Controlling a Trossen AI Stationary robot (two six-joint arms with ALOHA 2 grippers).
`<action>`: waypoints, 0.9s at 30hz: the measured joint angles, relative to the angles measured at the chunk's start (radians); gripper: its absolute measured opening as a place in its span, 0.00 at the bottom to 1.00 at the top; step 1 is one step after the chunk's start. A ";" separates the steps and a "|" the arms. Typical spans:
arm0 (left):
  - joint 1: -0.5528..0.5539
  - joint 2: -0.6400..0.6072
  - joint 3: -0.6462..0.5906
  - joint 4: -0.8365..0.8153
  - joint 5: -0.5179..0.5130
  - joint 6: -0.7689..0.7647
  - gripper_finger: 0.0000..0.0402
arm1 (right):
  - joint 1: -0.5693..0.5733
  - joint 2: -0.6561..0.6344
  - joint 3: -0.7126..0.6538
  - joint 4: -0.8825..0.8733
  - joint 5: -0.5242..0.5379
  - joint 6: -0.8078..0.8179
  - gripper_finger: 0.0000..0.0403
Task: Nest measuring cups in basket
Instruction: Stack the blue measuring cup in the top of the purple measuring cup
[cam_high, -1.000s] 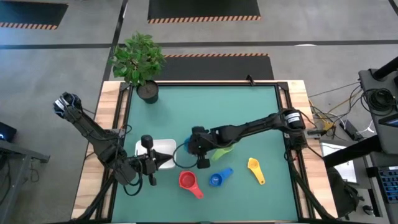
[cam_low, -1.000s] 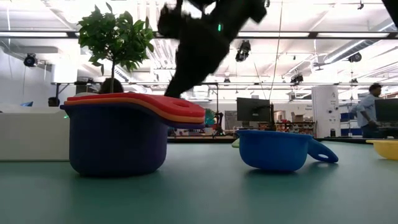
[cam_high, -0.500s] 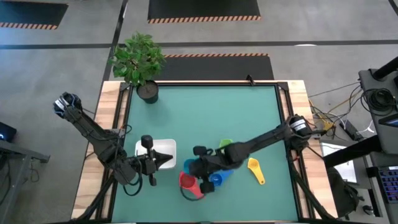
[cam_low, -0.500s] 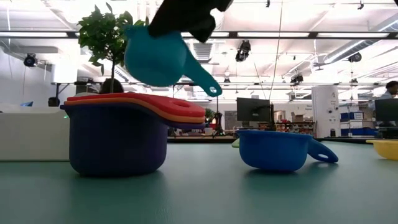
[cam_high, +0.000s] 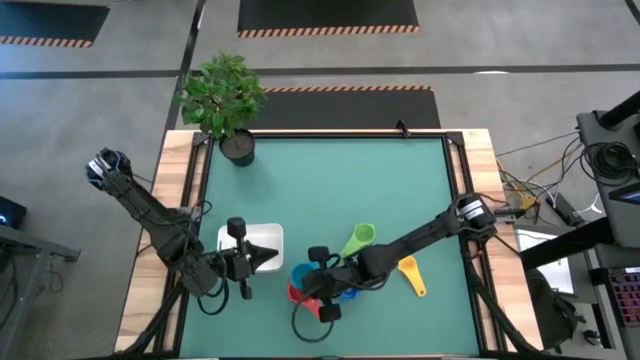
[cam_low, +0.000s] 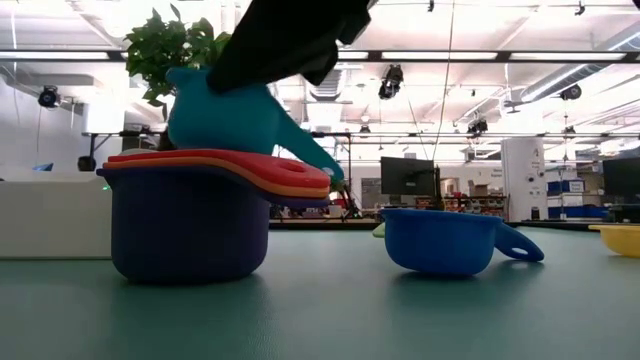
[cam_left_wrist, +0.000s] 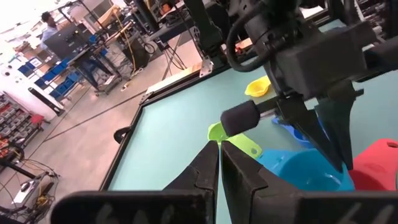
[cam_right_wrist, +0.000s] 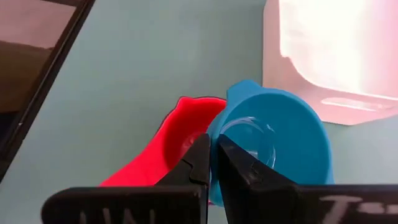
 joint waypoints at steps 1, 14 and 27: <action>0.000 0.000 0.000 -0.001 0.000 0.000 0.00 | 0.000 0.000 0.000 0.001 0.000 0.000 0.02; 0.000 0.000 0.000 0.000 0.000 0.000 0.00 | 0.007 0.003 0.000 0.012 -0.035 0.005 0.02; 0.000 0.000 0.000 0.002 0.000 0.000 0.00 | 0.006 0.004 -0.004 0.019 -0.034 0.004 0.19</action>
